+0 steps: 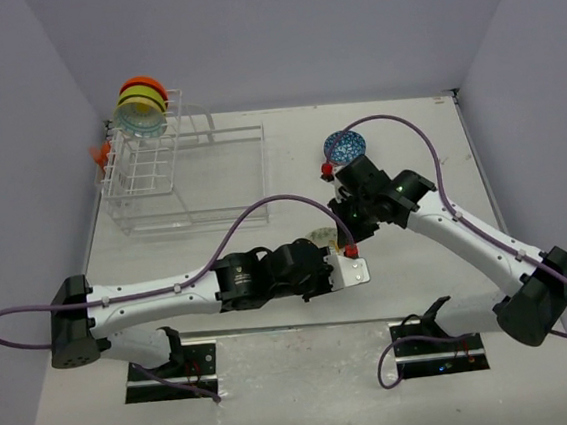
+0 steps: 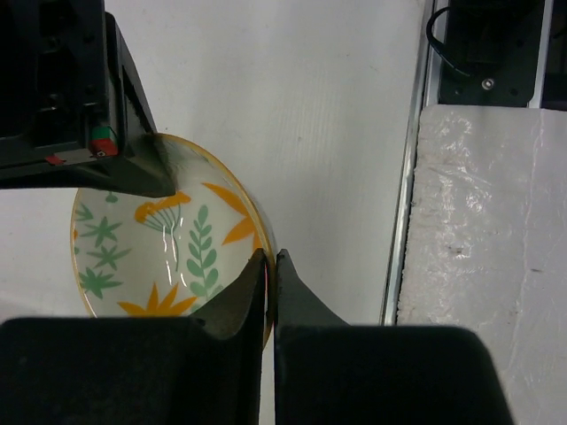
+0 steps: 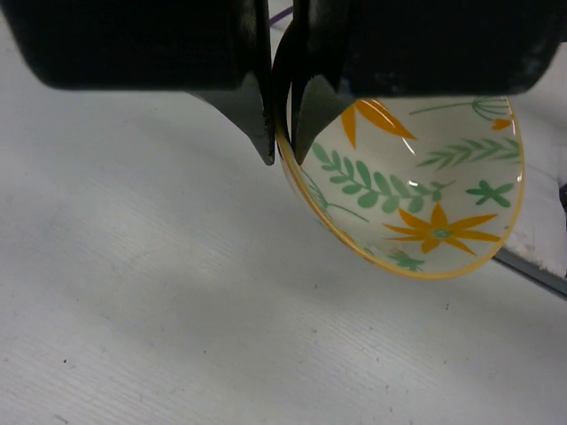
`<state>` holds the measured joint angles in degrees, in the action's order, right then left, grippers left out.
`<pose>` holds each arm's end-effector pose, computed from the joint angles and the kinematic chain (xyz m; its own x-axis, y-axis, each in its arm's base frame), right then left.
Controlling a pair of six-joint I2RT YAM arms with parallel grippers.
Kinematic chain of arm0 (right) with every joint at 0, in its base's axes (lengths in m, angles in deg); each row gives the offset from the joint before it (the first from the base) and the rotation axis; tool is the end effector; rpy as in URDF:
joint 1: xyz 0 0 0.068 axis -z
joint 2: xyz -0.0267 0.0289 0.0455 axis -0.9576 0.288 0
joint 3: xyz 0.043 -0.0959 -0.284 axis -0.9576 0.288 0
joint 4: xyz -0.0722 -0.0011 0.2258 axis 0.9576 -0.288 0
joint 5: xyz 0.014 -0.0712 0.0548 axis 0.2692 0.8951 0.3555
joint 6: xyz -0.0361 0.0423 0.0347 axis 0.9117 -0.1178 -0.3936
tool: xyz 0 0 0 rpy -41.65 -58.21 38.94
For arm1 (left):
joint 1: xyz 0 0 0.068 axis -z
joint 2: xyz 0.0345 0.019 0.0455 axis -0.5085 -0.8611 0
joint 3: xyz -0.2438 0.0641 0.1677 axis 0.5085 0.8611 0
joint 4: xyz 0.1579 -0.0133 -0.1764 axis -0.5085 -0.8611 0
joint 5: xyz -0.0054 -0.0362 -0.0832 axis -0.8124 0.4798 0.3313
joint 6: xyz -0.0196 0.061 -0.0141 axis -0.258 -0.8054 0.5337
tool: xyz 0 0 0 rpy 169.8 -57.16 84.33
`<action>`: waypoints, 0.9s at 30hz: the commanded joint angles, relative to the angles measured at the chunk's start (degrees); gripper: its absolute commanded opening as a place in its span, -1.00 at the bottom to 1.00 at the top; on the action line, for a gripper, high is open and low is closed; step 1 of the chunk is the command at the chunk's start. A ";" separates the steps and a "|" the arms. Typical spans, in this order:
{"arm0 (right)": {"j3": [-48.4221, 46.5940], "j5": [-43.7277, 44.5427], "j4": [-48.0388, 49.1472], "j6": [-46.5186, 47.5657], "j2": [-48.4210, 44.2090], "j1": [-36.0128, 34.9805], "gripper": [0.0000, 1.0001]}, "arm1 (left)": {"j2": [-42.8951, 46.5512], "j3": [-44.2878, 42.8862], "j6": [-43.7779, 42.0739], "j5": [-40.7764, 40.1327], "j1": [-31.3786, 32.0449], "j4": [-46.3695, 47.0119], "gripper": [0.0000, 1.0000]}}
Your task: Unload the bowls from the dish rack
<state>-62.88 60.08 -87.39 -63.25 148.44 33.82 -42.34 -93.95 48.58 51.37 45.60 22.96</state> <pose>0.1679 0.1439 0.3255 -0.8574 -0.2984 -0.4193 -0.4151 0.8826 0.2208 0.0716 -0.2745 0.3316 0.0622 0.6029 -0.7954 0.9618 0.1768 0.2092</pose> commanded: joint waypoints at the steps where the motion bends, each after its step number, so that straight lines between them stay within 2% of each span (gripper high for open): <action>1: 0.07 2.72 0.93 0.29 -1.39 -0.11 -1.00 | 1.25 -2.87 -2.23 -4.16 -0.14 4.04 -1.00; 3: -0.02 4.65 2.16 -0.76 -1.84 0.06 -1.00 | 1.34 -3.13 -0.57 -8.09 -0.14 4.12 -1.00; 4: 0.06 5.19 3.91 -1.03 -2.36 0.07 -1.00 | 1.51 -3.22 0.05 -9.60 -0.14 4.12 -0.92; 5: 0.15 6.85 4.80 -1.81 -2.45 0.33 -1.00 | 1.69 -3.39 0.84 -11.44 -0.14 4.12 0.02; 6: 0.33 8.25 7.07 -2.17 -2.54 1.90 -1.00 | 2.04 -3.48 2.76 -15.72 -0.14 4.12 0.60; 7: 0.85 8.35 8.31 -3.13 -2.54 3.30 -1.00 | 3.09 -3.48 3.57 -17.59 -0.14 4.04 0.99; 11: 4.36 5.81 16.92 -6.03 -2.72 12.09 -1.00 | 7.57 -3.66 9.27 -27.61 -0.22 2.63 1.00; 12: 5.07 5.72 20.94 -6.65 -2.28 14.28 -1.00 | 8.71 -3.57 12.16 -33.11 -0.31 1.85 1.00; 14: 7.09 5.90 25.79 -9.28 -1.49 15.62 -1.00 | 12.23 -4.27 16.74 -38.77 -2.40 0.96 1.00; 16: 8.33 5.72 32.83 -11.65 1.14 16.32 -1.00 | 15.29 -5.32 24.81 -39.15 -7.66 -1.40 1.00; 17: 8.33 6.15 34.50 -14.10 2.54 16.41 -1.00 | 16.10 -6.02 29.63 -36.71 -15.52 -3.15 1.00; 19: 6.84 7.03 38.02 -16.66 8.25 16.59 -1.00 | 18.46 -6.12 31.95 -36.85 -22.95 -3.87 1.00; 24: 1.57 7.47 40.22 -20.89 21.86 16.59 -1.00 | 23.03 -8.31 35.56 -42.04 -25.97 -7.56 1.00; 27: 1.38 6.86 41.98 -21.16 25.14 16.68 -1.00 | 26.02 -8.84 36.27 -43.97 -26.15 -10.11 1.00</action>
<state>-58.66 66.13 -51.06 -80.93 173.10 50.45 -18.80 -100.66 80.62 11.87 19.74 16.40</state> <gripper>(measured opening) 0.045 0.997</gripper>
